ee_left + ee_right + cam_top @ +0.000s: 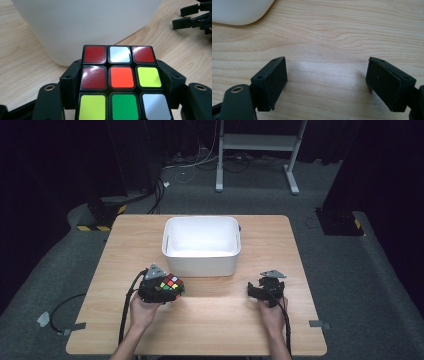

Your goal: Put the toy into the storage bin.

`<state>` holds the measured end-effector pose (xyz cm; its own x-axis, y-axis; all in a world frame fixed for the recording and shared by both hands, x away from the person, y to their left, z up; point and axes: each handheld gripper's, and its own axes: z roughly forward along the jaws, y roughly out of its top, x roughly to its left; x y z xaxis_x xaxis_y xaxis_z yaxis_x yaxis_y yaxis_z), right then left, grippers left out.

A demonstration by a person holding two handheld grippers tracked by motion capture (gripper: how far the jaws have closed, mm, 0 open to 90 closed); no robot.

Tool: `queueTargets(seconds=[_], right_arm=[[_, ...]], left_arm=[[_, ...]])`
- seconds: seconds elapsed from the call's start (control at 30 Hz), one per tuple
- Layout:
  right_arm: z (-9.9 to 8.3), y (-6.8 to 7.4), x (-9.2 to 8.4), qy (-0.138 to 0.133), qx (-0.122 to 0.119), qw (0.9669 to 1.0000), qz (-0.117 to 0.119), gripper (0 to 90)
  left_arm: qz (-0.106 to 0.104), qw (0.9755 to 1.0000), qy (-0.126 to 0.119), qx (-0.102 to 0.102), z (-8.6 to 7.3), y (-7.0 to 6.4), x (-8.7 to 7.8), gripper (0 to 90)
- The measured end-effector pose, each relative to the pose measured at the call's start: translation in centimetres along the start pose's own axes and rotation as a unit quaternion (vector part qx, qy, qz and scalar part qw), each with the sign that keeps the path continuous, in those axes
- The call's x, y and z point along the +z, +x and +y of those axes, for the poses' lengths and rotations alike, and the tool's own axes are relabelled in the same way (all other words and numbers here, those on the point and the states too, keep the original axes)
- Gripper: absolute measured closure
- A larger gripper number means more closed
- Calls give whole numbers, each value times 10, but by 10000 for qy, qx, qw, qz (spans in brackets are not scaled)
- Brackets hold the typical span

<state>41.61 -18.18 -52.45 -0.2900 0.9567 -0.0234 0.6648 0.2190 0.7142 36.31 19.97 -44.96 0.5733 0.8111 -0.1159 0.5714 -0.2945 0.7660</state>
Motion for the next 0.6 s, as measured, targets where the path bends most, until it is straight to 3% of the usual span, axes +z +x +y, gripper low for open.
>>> queueTargets(seconds=[0.4,0.6], right_arm=[[0,0,0,-2,-9,10000,1,170],[0,0,0,3,2,10000,2,169]], left_arm=[[-72,10000,42,-19,11,0,-14,330],[-123,9999,-67,-90,16,2,-23,330]])
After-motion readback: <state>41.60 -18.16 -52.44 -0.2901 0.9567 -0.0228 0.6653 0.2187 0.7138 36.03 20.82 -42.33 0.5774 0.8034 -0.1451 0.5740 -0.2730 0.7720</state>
